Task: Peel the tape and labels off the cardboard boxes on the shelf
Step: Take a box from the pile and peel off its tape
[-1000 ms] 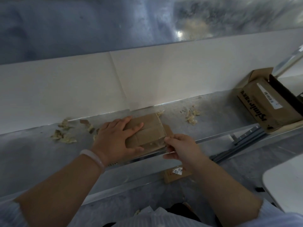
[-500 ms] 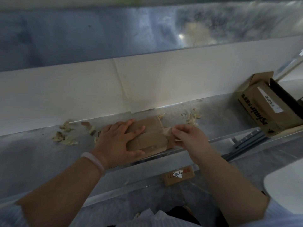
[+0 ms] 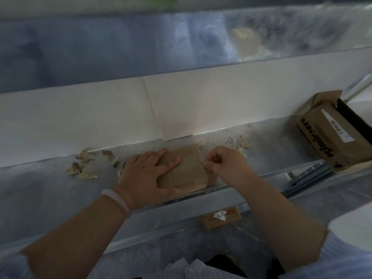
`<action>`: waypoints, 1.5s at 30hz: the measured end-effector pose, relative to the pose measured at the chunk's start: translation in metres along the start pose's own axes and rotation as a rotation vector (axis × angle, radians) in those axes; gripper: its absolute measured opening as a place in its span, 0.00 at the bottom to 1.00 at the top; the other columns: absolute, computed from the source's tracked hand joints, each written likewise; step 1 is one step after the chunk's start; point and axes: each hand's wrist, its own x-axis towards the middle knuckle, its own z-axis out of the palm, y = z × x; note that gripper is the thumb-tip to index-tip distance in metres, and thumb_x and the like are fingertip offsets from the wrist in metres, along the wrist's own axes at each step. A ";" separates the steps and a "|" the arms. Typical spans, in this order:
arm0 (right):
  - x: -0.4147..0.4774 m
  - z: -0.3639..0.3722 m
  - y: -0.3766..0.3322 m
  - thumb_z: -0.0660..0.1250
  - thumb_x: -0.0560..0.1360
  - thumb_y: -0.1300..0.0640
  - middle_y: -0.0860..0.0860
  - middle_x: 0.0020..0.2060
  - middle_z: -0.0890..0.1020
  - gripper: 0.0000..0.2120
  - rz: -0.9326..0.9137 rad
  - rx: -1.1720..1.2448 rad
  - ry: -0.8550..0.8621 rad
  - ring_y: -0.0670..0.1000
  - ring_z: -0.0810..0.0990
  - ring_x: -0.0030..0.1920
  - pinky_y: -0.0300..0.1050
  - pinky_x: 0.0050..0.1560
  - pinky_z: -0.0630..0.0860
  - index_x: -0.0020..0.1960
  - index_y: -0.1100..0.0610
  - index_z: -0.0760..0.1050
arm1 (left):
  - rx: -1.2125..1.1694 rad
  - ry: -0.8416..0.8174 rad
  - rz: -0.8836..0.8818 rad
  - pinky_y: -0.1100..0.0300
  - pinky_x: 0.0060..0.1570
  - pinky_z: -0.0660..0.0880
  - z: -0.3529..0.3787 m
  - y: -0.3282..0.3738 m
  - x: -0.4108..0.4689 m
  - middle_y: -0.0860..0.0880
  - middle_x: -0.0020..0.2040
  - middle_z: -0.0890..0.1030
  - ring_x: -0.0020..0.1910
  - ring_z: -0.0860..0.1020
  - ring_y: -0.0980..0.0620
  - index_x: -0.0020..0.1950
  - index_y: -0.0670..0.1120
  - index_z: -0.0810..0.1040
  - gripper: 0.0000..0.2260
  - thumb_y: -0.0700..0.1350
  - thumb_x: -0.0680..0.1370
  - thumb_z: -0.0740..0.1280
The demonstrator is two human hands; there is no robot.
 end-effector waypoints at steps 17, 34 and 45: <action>0.027 -0.020 -0.004 0.65 0.78 0.63 0.59 0.46 0.85 0.07 0.171 0.778 -0.115 0.56 0.84 0.51 0.52 0.58 0.79 0.48 0.63 0.81 | -0.002 0.027 0.072 0.45 0.67 0.61 0.001 -0.001 0.001 0.53 0.77 0.59 0.71 0.66 0.46 0.73 0.70 0.54 0.37 0.80 0.66 0.46; 0.025 -0.014 -0.003 0.72 0.73 0.54 0.40 0.46 0.85 0.12 -0.212 -0.270 -0.012 0.44 0.79 0.53 0.42 0.60 0.74 0.55 0.43 0.82 | 0.004 0.049 0.079 0.44 0.67 0.61 0.005 -0.005 0.002 0.53 0.77 0.60 0.71 0.66 0.45 0.73 0.70 0.52 0.36 0.80 0.67 0.46; 0.024 -0.006 -0.007 0.68 0.75 0.55 0.45 0.39 0.83 0.03 0.079 -0.057 -0.021 0.46 0.81 0.42 0.38 0.42 0.76 0.43 0.51 0.81 | 0.009 0.069 0.083 0.44 0.66 0.63 0.006 -0.005 0.002 0.53 0.77 0.60 0.70 0.68 0.45 0.73 0.71 0.50 0.35 0.80 0.67 0.46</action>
